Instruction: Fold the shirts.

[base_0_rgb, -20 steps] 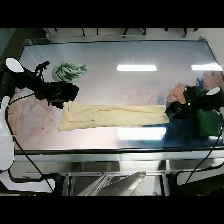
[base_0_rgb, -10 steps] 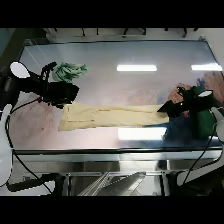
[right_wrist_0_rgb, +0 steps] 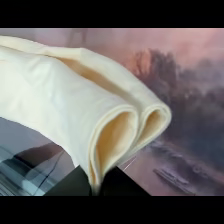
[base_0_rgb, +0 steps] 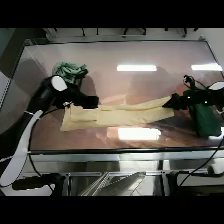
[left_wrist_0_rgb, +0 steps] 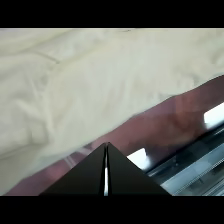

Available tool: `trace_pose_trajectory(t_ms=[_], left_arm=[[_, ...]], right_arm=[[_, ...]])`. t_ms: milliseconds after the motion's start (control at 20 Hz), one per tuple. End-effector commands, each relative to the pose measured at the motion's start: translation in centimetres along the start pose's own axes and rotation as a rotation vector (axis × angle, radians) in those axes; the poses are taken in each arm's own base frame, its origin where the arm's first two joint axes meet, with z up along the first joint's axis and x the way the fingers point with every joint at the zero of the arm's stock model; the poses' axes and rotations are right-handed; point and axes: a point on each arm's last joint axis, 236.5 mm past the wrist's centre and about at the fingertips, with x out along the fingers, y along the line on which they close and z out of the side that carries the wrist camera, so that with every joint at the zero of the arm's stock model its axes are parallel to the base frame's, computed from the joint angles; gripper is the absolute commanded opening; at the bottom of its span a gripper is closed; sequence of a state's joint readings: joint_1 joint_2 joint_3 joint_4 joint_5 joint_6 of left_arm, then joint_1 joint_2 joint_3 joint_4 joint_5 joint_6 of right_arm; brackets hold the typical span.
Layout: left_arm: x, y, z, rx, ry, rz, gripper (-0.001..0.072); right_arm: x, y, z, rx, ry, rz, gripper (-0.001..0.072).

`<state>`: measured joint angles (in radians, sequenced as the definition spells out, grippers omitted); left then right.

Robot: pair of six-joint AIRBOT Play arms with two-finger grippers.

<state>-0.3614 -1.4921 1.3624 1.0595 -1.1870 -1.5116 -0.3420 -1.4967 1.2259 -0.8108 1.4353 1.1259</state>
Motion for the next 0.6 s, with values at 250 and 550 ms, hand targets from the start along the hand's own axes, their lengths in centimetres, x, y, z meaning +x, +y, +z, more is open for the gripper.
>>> trace_pose_trajectory(t_ms=[250,550], left_arm=[[13.7,-10.5,1.1,0.146,0.063,-0.124,0.0015],[19.9,-15.0,0.7,0.154,0.105,-0.155,0.0014]], right_arm=[[-6.8,7.9,-2.4,-0.055,-0.128,-0.055,0.0023],[-7.6,9.7,-3.1,-0.048,-0.141,-0.028,0.0023]])
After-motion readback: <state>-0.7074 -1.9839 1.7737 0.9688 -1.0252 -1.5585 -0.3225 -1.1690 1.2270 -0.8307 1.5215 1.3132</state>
